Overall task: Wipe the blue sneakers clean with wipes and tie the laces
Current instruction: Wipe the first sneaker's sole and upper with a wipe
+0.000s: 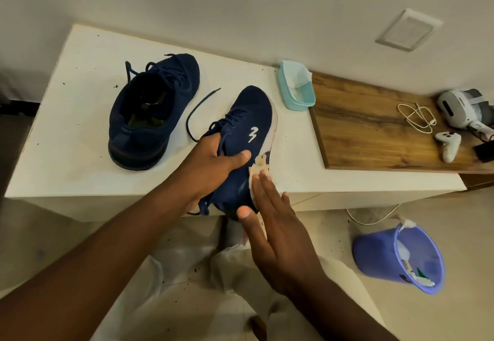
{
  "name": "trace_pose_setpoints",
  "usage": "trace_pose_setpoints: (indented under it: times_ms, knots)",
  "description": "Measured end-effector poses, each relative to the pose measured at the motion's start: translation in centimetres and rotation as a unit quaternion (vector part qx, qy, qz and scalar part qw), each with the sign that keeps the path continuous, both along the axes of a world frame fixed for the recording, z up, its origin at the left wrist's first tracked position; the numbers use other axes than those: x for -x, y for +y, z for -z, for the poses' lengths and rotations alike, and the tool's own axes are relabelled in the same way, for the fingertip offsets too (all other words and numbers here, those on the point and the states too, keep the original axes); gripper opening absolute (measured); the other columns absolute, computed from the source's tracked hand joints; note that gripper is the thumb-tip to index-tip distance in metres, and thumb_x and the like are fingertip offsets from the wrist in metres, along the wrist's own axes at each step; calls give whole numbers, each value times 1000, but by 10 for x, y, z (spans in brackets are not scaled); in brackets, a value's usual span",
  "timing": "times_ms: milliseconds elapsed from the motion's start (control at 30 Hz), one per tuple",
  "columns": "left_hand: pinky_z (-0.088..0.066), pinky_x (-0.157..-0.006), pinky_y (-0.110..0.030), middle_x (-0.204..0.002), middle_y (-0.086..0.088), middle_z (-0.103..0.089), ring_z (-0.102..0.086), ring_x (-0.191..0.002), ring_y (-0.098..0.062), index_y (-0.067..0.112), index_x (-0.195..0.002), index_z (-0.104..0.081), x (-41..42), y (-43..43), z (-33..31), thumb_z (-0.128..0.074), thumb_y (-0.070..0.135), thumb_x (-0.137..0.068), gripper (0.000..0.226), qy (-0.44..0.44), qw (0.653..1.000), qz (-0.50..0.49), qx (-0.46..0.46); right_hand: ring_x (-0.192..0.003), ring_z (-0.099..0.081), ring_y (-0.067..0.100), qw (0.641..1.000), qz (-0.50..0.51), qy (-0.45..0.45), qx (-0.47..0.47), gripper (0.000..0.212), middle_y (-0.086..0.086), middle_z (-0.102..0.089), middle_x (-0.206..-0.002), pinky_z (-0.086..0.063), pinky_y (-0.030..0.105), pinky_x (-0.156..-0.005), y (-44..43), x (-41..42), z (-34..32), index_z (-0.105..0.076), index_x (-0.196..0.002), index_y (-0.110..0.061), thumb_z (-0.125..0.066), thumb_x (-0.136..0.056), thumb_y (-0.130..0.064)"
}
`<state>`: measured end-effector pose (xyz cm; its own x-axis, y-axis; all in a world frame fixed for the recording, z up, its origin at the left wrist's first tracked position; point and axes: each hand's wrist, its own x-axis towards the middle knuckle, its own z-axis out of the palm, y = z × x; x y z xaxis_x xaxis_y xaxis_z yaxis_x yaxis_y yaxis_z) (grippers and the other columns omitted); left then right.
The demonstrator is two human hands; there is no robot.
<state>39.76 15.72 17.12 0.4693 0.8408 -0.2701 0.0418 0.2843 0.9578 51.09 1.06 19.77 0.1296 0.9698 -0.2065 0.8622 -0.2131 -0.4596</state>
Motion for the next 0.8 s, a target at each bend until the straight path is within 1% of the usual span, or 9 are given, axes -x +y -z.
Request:
trace_pose_setpoints:
  times_ms: [133, 200, 233, 333, 400, 567, 667, 733, 800]
  knots:
    - [-56, -68, -16, -86, 19, -76, -73, -83, -1, 31, -98, -65, -6, 13, -3, -67, 25, -98, 6, -23, 999, -28, -6, -148, 10, -8, 999, 3, -14, -33, 76, -14, 0, -166, 4, 29, -123, 20, -3, 6, -7, -160, -29, -10, -96, -70]
    - [-55, -66, -14, -86, 18, -76, -72, -81, 2, 32, -98, -65, -7, 18, -5, -65, 35, -98, 3, 0, 1000, -20, -21, -150, 7, -3, 999, 32, 2, -34, 72, -12, -2, -167, 3, 35, -125, 50, -13, 10, -6, -160, -29, -12, -99, -67]
    - [-57, -70, -16, -89, 16, -76, -72, -82, 1, 33, -100, -66, -6, 20, -4, -65, 41, -97, 9, 24, 999, -4, -32, -151, 6, 0, 998, 46, 15, -33, 71, -10, -2, -167, 2, 38, -125, 66, -18, 11, -5, -160, -29, -14, -100, -66]
    - [-61, -87, -36, -94, 6, -77, -73, -90, -10, 29, -107, -70, 2, 25, -2, -63, 50, -95, 24, 112, 989, 89, -48, -152, 4, 4, 997, 54, 26, -38, 73, -7, -1, -167, 2, 45, -125, 97, -26, 10, -4, -160, -28, -11, -99, -67]
    - [-61, -86, -39, -92, 2, -77, -74, -88, -14, 26, -105, -70, 10, 25, -3, -62, 51, -95, 28, 136, 982, 122, -55, -152, 5, 3, 999, 35, 4, -34, 76, -9, 0, -167, 3, 45, -125, 92, -25, 10, -5, -160, -27, -7, -97, -68]
    - [-57, -86, -31, -94, 8, -77, -73, -89, -6, 27, -106, -70, 9, 17, -2, -59, 38, -101, 17, 75, 992, 78, -69, -150, 17, 1, 994, -52, -93, -39, 75, -8, 7, -167, 5, 45, -125, 34, -4, 9, -3, -160, -23, -5, -98, -66]
    - [-56, -85, -26, -96, 11, -77, -72, -89, -2, 28, -105, -69, 2, 17, -4, -59, 38, -102, 15, 63, 996, 34, -54, -149, 22, 7, 981, -92, -172, -22, 76, -4, 16, -165, 6, 53, -123, 17, -1, 10, 2, -160, -19, -2, -99, -65]
    - [-56, -84, -27, -96, 8, -77, -73, -91, -6, 23, -106, -70, -3, 18, -9, -58, 38, -102, 19, 34, 999, 2, -33, -150, 23, 10, 976, -81, -198, -48, 75, -2, 18, -165, 8, 56, -121, 25, -8, 7, 8, -159, -19, -4, -100, -64]
    - [-57, -86, -29, -100, 2, -77, -73, -94, -11, 19, -112, -69, -7, 18, -13, -57, 37, -103, 24, 6, 1000, -6, -20, -150, 22, 10, 979, -37, -186, -69, 74, -4, 16, -166, 10, 57, -121, 48, -15, 2, 8, -159, -21, -6, -100, -64]
